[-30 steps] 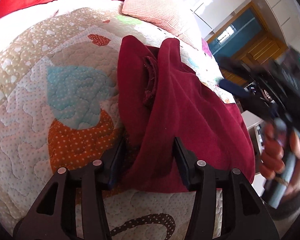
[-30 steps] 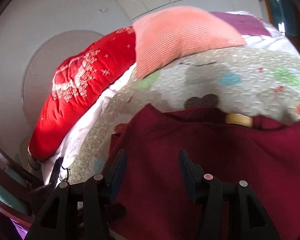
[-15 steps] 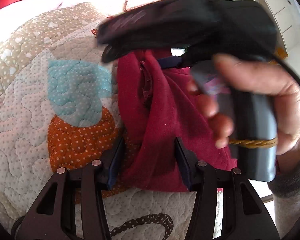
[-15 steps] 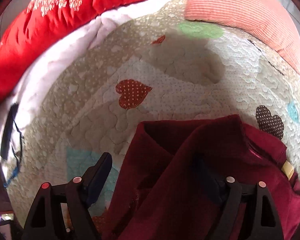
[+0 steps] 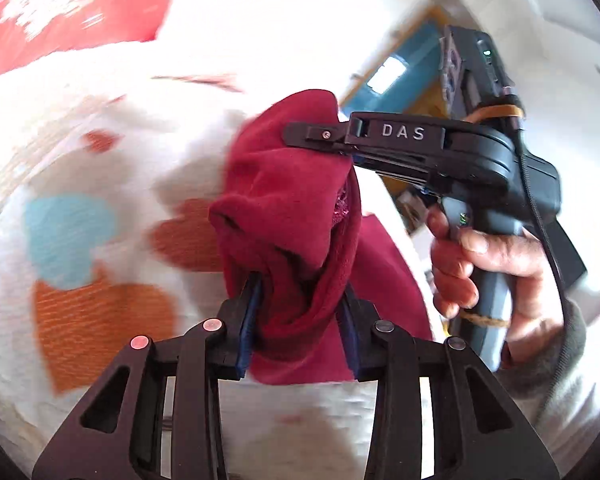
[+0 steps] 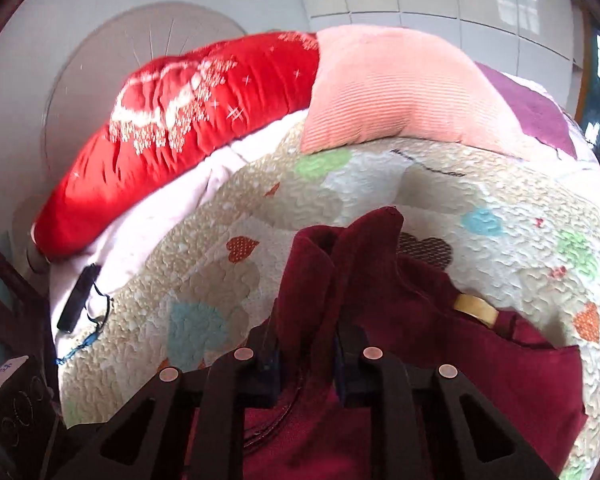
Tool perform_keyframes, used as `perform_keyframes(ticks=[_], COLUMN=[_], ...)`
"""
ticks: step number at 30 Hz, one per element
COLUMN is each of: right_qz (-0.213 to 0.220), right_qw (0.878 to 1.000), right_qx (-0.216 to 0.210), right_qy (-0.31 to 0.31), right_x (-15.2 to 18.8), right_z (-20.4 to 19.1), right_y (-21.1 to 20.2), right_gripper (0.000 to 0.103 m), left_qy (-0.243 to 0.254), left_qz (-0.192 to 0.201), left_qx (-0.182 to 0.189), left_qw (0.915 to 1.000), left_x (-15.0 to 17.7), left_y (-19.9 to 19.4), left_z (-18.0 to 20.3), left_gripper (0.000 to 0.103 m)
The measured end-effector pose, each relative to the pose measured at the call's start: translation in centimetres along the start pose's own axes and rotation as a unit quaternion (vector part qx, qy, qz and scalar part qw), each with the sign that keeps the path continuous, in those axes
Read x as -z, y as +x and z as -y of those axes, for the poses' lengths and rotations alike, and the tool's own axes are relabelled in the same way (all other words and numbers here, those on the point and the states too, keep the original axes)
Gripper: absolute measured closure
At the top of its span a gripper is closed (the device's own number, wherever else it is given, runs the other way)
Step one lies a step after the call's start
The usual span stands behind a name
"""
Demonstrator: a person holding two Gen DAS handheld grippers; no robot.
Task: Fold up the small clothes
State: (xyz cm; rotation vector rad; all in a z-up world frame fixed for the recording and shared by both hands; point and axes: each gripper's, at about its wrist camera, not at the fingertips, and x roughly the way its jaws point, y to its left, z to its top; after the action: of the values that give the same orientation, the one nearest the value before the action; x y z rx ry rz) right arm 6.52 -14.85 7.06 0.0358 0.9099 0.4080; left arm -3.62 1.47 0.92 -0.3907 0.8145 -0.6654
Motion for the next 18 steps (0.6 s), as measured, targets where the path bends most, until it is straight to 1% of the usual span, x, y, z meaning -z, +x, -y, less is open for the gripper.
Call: perform_keyframes(ticks=[1,3,5,7,9,10,11,12,15,17,18], right_qz=[0.009,0.021,0.027,0.031,0.029,0.025,0.022,0.02,0.02,0.012,0.008], right_qw=[1.0,0.999,0.998,0.996,0.993,0.991,0.99,0.988,0.985,0.983,0.982], right_qx=[0.001,0.006,0.016,0.022,0.037,0.048,0.055,0.057,0.074,0.09,0.088], right_qy=[0.009,0.031,0.054,0.087,0.112,0.119,0.129,0.139,0.154,0.158,0.165], right_x=[0.4,1.8,3.1,4.8,6.2,6.8,7.4,8.0,8.8,9.0,9.2], right_z=[1.2,4.0,6.4,9.3,11.6,12.5,13.5,14.4,16.0,16.5,16.7], right_y=[-1.5,-3.9,-6.1,-7.1,-6.9,-6.8,-6.7,-6.6,-6.2,-5.2,-4.7], right_gripper=[0.085,0.086,0.086,0.086,0.086,0.086,0.086,0.086,0.086,0.086,0.086], left_qy=[0.02,0.054,0.075,0.089,0.103,0.108,0.112,0.116,0.133,0.127,0.124], left_qz=[-0.006,-0.023,-0.042,-0.065,-0.086,-0.095,-0.105,-0.115,-0.129,-0.14,-0.144], left_qx=[0.002,0.009,0.021,0.029,0.029,0.028,0.028,0.025,0.015,0.013,0.01], left_qw=[0.9998,0.9983,0.9961,0.9935,0.9906,0.9892,0.9878,0.9862,0.9827,0.982,0.9817], left_x=[-0.1,0.7,1.7,2.5,3.4,3.8,4.0,4.3,4.6,4.5,4.5], left_y=[0.5,1.9,3.6,5.6,7.6,8.5,9.4,10.3,12.1,13.0,13.2], left_z=[1.6,4.9,7.7,9.9,11.7,12.5,13.0,13.5,14.7,14.7,14.9], left_gripper=[0.069,0.069,0.069,0.069,0.069,0.072,0.078,0.078,0.078,0.078,0.078])
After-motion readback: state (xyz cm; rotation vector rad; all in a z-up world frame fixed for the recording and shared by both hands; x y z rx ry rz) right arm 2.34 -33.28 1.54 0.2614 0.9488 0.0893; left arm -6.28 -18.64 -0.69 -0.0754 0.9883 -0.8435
